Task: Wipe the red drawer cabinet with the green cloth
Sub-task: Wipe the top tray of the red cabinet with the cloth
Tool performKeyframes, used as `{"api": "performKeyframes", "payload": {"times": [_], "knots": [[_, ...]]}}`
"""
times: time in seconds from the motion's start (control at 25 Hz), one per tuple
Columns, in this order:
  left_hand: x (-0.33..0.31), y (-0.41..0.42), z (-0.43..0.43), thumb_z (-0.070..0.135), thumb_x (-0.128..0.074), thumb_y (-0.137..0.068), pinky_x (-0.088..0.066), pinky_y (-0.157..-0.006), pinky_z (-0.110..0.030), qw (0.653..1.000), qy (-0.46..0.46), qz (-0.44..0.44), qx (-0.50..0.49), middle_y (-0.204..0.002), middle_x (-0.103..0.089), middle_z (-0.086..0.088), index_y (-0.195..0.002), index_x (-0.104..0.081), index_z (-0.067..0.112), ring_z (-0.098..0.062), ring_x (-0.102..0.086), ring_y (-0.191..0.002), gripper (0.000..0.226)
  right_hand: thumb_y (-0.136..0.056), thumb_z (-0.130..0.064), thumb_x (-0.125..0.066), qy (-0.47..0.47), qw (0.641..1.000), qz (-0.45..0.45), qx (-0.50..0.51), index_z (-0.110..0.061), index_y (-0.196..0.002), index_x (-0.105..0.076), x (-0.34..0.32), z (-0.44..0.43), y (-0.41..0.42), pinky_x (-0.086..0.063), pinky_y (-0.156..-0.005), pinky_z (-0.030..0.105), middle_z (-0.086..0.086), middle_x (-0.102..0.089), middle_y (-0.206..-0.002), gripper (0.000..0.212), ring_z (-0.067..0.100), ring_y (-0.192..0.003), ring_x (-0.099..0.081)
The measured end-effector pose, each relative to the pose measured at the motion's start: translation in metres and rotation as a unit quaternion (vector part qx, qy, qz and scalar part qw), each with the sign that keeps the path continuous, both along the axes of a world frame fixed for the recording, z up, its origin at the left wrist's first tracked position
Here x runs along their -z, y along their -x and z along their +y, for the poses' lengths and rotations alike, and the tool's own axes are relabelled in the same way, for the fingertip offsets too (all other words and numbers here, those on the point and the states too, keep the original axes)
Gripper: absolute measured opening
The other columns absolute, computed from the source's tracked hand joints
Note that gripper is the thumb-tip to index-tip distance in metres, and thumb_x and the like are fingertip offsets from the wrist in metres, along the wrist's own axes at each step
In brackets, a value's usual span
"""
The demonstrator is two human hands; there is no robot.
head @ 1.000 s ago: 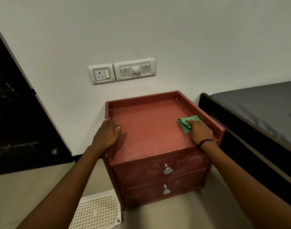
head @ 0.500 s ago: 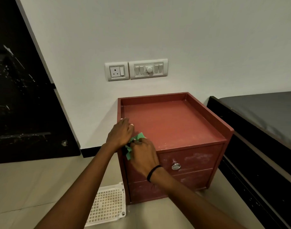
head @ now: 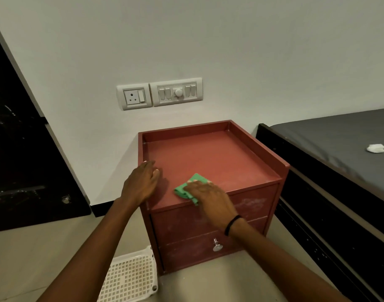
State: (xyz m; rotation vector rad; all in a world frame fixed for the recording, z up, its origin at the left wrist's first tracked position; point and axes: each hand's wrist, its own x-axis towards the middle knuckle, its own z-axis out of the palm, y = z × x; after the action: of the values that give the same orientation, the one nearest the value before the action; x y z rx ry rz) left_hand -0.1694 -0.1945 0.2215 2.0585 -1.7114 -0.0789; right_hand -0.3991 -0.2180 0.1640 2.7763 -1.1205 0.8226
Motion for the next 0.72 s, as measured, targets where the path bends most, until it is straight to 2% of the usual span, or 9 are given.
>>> {"api": "performKeyframes", "payload": {"times": [0.12, 0.28, 0.44, 0.56, 0.72], "knots": [[-0.001, 0.001, 0.001, 0.035, -0.032, -0.104, -0.039, -0.109, -0.043, 1.0, -0.001, 0.001, -0.002, -0.157, -0.039, -0.009, -0.15, -0.038, 0.016, -0.029, -0.043, -0.14, 0.05, -0.084, 0.004, -0.048, -0.016, 0.995, 0.014, 0.102, -0.024, -0.137, -0.056, -0.002, -0.024, 0.064, -0.032, -0.116, 0.042, 0.001, -0.055, -0.143, 0.06, 0.02, -0.136, -0.048], [0.0, 0.001, 0.002, 0.034, -0.032, -0.104, -0.04, -0.107, -0.043, 1.0, 0.003, 0.019, -0.005, -0.156, -0.04, -0.01, -0.148, -0.04, 0.015, -0.03, -0.044, -0.138, 0.049, -0.093, -0.008, -0.053, -0.054, 0.966, -0.018, 0.251, -0.024, -0.134, -0.057, -0.013, -0.051, 0.146, -0.047, -0.101, 0.04, 0.004, -0.06, -0.138, 0.044, 0.026, -0.125, -0.057], [0.0, 0.0, 0.002, 0.035, -0.032, -0.104, -0.038, -0.109, -0.043, 0.998, 0.001, 0.057, -0.01, -0.157, -0.039, -0.008, -0.149, -0.038, 0.017, -0.028, -0.041, -0.141, 0.049, -0.095, -0.016, -0.051, -0.082, 0.945, -0.071, 0.308, -0.02, -0.123, -0.061, -0.008, -0.056, 0.128, -0.052, -0.086, 0.038, 0.007, -0.065, -0.122, 0.03, 0.03, -0.111, -0.061], [0.0, 0.0, -0.002, 0.036, -0.032, -0.104, -0.038, -0.108, -0.043, 0.997, -0.001, 0.082, -0.014, -0.156, -0.039, -0.009, -0.149, -0.037, 0.015, -0.029, -0.042, -0.139, 0.049, -0.095, -0.014, -0.046, -0.095, 0.954, -0.089, 0.271, -0.025, -0.124, -0.061, -0.002, -0.033, 0.07, -0.054, -0.082, 0.038, 0.004, -0.065, -0.12, 0.034, 0.026, -0.107, -0.062], [-0.004, -0.001, -0.005, 0.034, -0.032, -0.104, -0.034, -0.111, -0.041, 0.995, -0.013, 0.099, -0.009, -0.156, -0.037, -0.011, -0.147, -0.037, 0.011, -0.028, -0.037, -0.142, 0.049, -0.09, -0.012, -0.047, -0.079, 0.988, -0.07, 0.111, -0.027, -0.124, -0.061, -0.007, 0.014, -0.015, -0.051, -0.085, 0.035, 0.0, -0.065, -0.12, 0.04, 0.023, -0.11, -0.061]]}}
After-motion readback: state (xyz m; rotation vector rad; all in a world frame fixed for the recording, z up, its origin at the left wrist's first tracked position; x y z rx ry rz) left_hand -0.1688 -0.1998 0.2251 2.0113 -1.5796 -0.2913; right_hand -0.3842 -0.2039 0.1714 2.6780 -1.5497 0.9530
